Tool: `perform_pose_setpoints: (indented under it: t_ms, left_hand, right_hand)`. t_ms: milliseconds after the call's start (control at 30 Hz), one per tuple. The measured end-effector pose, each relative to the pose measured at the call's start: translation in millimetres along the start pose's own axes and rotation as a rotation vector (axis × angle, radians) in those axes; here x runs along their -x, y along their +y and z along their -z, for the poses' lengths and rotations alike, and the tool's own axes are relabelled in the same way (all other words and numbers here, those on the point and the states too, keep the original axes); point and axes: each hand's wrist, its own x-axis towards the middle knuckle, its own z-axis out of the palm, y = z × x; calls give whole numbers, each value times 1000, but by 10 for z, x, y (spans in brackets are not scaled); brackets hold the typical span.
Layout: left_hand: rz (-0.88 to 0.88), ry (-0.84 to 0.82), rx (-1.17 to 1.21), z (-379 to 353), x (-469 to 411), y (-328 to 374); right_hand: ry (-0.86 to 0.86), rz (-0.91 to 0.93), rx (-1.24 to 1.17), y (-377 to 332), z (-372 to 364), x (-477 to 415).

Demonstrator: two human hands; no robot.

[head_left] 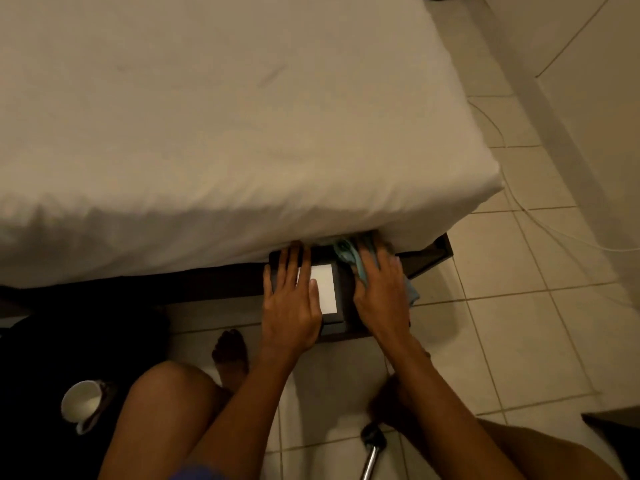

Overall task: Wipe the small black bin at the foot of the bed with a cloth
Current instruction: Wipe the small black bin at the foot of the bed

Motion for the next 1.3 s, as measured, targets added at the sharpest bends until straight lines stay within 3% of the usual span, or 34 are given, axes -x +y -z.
perform_pose_setpoints:
  t_ms: [67,233,400,567,700,833,967,1100,1200,1300]
  left_hand:
    - [-10,-2,-4,0,12,7]
    - [-13,28,-22,-63,10,-27]
    - [-7,35,-7,-72,11,-17]
    - [4,22,4,-70,19,-22]
    - [2,13,-2,-45,0,1]
    - [6,10,4,-28,3,-7]
    - [3,8,6,-58,-6,-2]
    - [-9,21,-21,-51,-2,5]
    - [-4,6,6,-57,-1,-1]
    - [-2,-7,9,-69,-2,-6]
  right_hand:
    - [45,-94,-20,-87,3,192]
    - [-23,86,-44,-218,-93,351]
    - [35,-152,-3,9,17,187]
    - [-19,17,-57,-126,-20,487]
    - [-48,-106,12,148,98,-6]
    - [8,-159,-6,12,120,529]
    - [-23,-83,-42,80,116,469]
    - [-16,-149,-30,180,113,117]
    - [-2,-109,-59,-3,99,472]
    - [-102,-11,-87,-55,119,672]
